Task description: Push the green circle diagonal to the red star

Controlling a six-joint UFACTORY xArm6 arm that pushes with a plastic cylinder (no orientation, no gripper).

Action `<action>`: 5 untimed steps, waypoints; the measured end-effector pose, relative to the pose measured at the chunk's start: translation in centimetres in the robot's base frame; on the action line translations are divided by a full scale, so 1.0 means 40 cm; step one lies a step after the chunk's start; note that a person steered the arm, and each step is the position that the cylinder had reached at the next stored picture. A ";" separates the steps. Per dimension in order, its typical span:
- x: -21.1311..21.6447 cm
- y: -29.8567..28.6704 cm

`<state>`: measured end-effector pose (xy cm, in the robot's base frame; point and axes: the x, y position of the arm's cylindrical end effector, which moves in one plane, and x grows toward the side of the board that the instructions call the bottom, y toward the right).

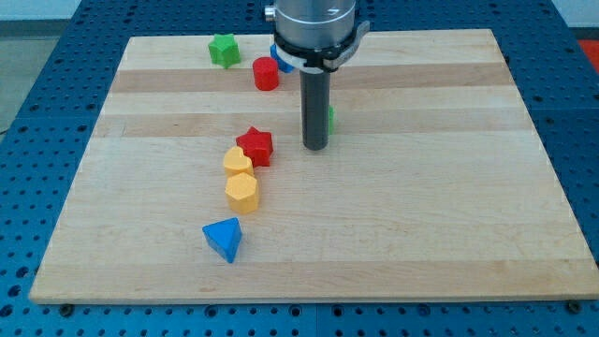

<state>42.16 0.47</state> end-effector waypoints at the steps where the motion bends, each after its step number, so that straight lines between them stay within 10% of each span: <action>1: 0.005 0.024; 5: -0.086 -0.155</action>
